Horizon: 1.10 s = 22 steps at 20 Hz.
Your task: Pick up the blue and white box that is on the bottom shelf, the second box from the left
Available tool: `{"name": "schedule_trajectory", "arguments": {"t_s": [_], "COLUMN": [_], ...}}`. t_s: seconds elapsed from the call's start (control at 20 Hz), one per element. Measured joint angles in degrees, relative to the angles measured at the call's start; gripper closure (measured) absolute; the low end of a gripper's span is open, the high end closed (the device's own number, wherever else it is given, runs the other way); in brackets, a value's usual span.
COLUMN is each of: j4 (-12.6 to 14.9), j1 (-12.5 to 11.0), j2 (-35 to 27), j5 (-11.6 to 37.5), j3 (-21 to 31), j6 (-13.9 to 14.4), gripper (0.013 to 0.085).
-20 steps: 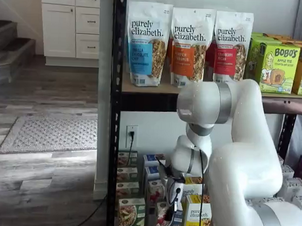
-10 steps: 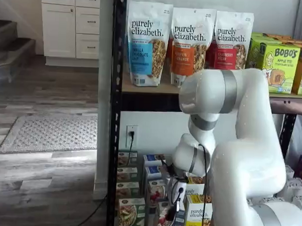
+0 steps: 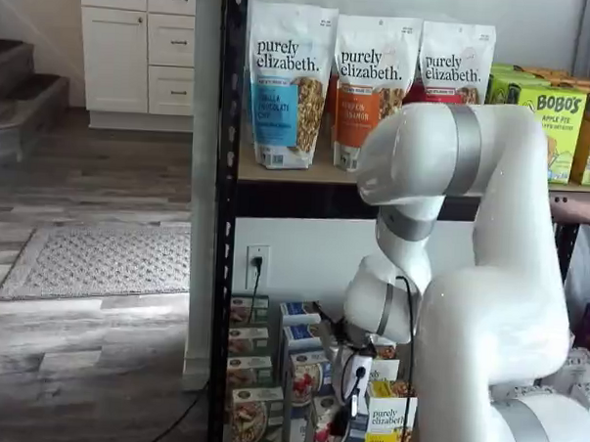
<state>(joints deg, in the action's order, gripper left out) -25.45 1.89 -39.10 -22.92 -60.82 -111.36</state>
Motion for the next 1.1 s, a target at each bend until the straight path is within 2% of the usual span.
{"name": "schedule_trajectory", "arguments": {"t_s": [0.35, 0.55, 0.75, 1.1], "j4": [-1.82, 0.57, 4.26, 5.75], "j1": [0.61, 0.77, 1.22, 1.31], "j2": [5.47, 8.05, 11.17, 15.72], "j5": [0.68, -0.01, 0.14, -2.57], "j3": [6.37, 8.78, 11.81, 15.06], "j6": [-1.22, 1.18, 5.05, 6.72], "gripper": [0.053, 0.053, 0.053, 0.053]}}
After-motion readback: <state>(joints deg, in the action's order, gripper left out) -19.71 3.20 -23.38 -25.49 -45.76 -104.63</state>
